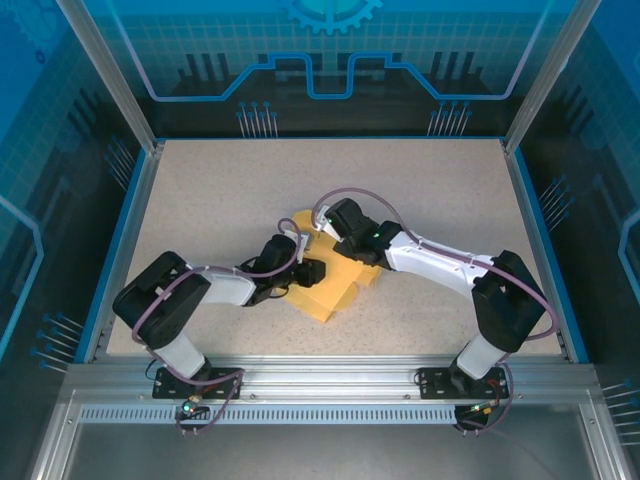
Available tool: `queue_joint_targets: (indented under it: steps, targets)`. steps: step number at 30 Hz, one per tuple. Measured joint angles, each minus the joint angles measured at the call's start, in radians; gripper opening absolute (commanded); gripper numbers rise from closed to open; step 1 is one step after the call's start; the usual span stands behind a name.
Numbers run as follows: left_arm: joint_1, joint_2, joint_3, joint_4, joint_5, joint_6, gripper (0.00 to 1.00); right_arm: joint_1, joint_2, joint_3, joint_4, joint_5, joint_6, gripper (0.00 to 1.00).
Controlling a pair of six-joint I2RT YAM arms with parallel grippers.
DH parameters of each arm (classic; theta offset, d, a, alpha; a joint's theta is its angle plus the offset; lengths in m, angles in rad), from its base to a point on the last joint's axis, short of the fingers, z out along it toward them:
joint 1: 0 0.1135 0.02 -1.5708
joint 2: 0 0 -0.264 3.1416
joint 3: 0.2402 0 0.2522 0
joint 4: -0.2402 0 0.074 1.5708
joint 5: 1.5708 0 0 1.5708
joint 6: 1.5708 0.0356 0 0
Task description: Fold the paper box
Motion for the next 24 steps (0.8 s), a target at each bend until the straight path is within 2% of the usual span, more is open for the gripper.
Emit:
queue_joint_targets:
  steps: [7, 16, 24]
  targets:
    - [0.040, -0.123, -0.016, -0.057, -0.017, -0.001, 0.47, 0.024, 0.000, -0.067, 0.144, 0.146, -0.095, 0.00]
    - [0.121, -0.315, -0.016, -0.234, -0.079, -0.019, 0.52, 0.034, 0.043, -0.132, 0.339, 0.244, -0.224, 0.00]
    - [0.162, -0.349, -0.016, -0.328, -0.100, -0.019, 0.54, 0.035, 0.119, -0.167, 0.492, 0.307, -0.338, 0.00]
